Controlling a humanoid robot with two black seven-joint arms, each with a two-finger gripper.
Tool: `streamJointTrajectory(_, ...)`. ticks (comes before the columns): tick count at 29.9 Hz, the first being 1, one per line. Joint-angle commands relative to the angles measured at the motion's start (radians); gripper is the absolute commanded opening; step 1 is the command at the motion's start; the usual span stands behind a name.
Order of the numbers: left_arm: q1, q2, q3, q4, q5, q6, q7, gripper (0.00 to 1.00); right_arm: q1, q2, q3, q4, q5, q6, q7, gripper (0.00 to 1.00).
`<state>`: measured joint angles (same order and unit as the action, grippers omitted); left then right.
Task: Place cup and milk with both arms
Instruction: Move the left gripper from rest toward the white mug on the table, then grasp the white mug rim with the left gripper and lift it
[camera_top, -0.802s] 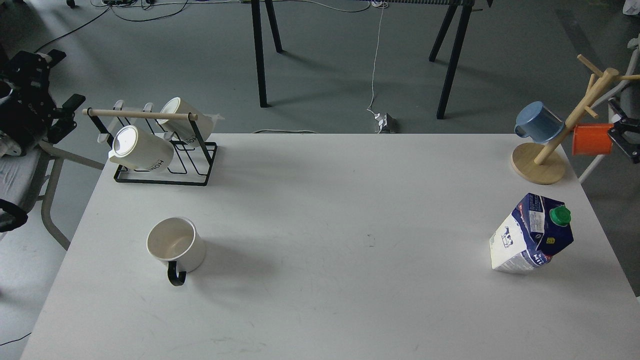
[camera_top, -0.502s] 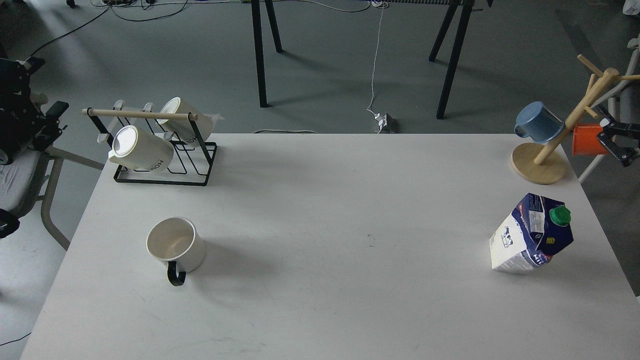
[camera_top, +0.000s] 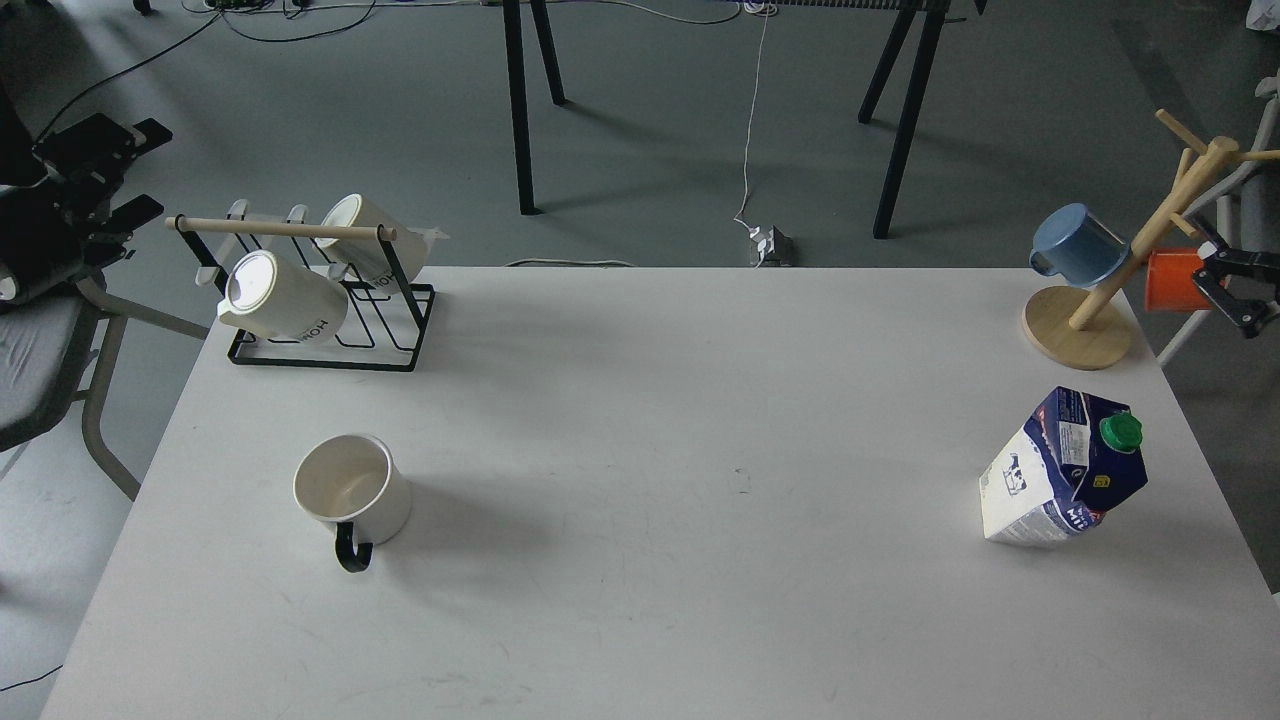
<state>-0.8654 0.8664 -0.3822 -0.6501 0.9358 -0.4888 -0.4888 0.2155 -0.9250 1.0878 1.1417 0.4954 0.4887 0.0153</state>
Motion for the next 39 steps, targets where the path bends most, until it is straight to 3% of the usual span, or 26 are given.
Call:
streamJointTrajectory(1,-0.015,0.103,-0.003,-0.243,0.188,0.0,0.0,1.0,-0.005,0.0,0.0,-0.002,0.0,0.0,0.0,0.94)
streamJointTrajectory(6,-0.029,0.144,0.002,-0.477,0.493,0.0,0.0,1.0,-0.024,0.0,0.003,-0.003,0.0,0.0,0.0,0.94)
streamJointTrajectory(10,-0.012,0.129,0.009,-0.529,0.78,0.0,0.0,1.0,-0.034,0.0,0.004,-0.005,0.0,0.0,0.0,0.94)
streamJointTrajectory(20,0.06,0.008,0.077,-0.497,1.037,0.0,0.0,1.0,-0.041,0.0,0.001,-0.005,0.0,0.0,0.0,0.94)
streamJointTrajectory(39,0.181,-0.052,0.081,-0.379,1.092,0.0,0.0,0.99,-0.058,0.0,0.001,0.003,0.0,0.0,0.0,0.94)
